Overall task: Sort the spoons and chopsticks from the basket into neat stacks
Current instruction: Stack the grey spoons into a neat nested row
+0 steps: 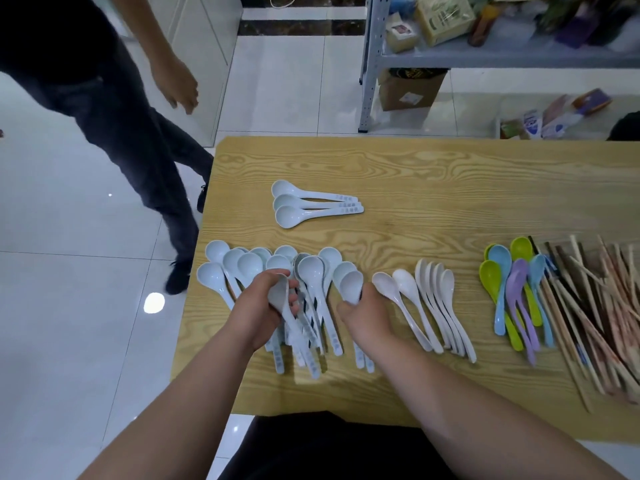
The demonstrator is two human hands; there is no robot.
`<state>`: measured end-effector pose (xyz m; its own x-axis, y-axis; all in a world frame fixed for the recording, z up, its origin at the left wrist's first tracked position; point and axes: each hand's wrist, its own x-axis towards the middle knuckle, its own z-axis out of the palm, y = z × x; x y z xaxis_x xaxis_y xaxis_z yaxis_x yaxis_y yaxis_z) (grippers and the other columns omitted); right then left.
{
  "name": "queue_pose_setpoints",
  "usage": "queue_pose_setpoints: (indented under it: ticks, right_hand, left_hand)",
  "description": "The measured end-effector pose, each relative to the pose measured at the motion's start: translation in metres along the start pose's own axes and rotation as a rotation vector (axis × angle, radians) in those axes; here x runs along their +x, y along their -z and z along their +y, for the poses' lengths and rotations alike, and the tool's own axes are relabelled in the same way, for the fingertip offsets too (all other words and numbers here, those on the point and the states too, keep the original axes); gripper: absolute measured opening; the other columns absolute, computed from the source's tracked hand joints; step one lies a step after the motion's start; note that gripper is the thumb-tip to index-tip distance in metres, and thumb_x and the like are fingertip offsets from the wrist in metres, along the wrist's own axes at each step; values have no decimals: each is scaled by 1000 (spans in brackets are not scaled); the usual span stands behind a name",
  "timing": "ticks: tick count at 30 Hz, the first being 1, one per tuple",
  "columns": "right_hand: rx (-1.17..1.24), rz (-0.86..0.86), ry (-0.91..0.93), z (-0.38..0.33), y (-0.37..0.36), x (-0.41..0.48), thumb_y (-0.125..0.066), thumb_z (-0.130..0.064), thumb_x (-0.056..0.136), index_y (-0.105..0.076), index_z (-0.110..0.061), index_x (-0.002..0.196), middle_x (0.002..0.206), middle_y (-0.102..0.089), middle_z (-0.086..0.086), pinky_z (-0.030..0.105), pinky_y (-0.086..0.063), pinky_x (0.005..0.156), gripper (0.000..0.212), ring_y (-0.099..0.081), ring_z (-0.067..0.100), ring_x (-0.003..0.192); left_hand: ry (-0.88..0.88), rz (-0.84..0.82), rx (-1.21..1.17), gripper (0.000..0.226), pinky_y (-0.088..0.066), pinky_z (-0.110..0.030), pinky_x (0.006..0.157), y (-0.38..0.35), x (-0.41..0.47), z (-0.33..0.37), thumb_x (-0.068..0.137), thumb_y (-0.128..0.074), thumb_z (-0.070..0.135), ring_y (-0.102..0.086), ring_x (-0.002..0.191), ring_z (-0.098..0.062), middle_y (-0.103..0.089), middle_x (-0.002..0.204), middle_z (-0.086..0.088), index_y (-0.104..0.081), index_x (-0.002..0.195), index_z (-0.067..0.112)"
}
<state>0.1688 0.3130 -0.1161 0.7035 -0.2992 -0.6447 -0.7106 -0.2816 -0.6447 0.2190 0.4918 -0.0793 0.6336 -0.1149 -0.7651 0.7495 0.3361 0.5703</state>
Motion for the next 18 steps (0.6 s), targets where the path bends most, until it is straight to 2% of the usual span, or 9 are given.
queue_pose_setpoints:
  ticks: [4, 7, 9, 12, 14, 16, 18]
  right_hand:
    - [-87, -101, 123, -7, 32, -27, -57, -17, 90, -43, -20, 84, 73, -46, -2, 26, -28, 52, 16, -40, 11, 58]
    - [-110, -252, 238, -19, 45, -48, -59, -18, 91, -49, -28, 85, 79, -54, -5, 21, -33, 55, 15, -47, 10, 65]
    - [-139, -314, 283, -23, 47, -56, -60, -18, 89, -56, -26, 93, 86, -61, -3, 22, -38, 59, 10, -57, 15, 74]
    - [-207, -334, 325, -27, 50, -62, -58, -18, 88, -57, -20, 98, 91, -64, 5, 31, -40, 63, 10, -60, 22, 78]
    - [-215, -336, 346, -28, 54, -64, -57, -16, 88, -58, -18, 97, 90, -65, 7, 32, -41, 63, 9, -62, 26, 80]
    - [-242, -337, 367, -28, 58, -63, -57, -18, 89, -58, -19, 96, 89, -66, 3, 29, -43, 62, 8, -63, 22, 79]
    - [-273, -344, 386, -28, 59, -63, -58, -24, 91, -58, -23, 98, 90, -67, -3, 27, -46, 62, 7, -63, 16, 79]
  left_hand:
    - [51, -41, -21, 18, -46, -38, 68, -14, -7, -6, 99, -49, 17, -52, 72, -24, -53, 90, -12, -55, 111, 6]
    - [43, -30, 41, 31, -52, -44, 81, -28, -13, -13, 101, -51, 23, -60, 92, -32, -60, 106, -20, -59, 124, 4]
    - [26, -54, 80, 32, -51, -46, 86, -38, -19, -16, 102, -52, 26, -61, 100, -34, -61, 110, -22, -62, 125, 7]
    - [16, -73, 48, 27, -50, -43, 87, -56, -30, -21, 100, -57, 24, -63, 96, -29, -61, 105, -17, -67, 118, 7]
    - [-8, -107, 31, 27, -52, -39, 86, -66, -39, -25, 99, -58, 27, -67, 91, -23, -63, 103, -16, -66, 113, 6]
    - [-57, -159, 81, 32, -55, -34, 80, -71, -47, -30, 89, -67, 30, -68, 86, -20, -66, 99, -13, -64, 114, 10]
    - [-134, -158, 197, 36, -55, -32, 77, -74, -54, -35, 82, -71, 17, -67, 83, -20, -69, 95, -11, -65, 117, 17]
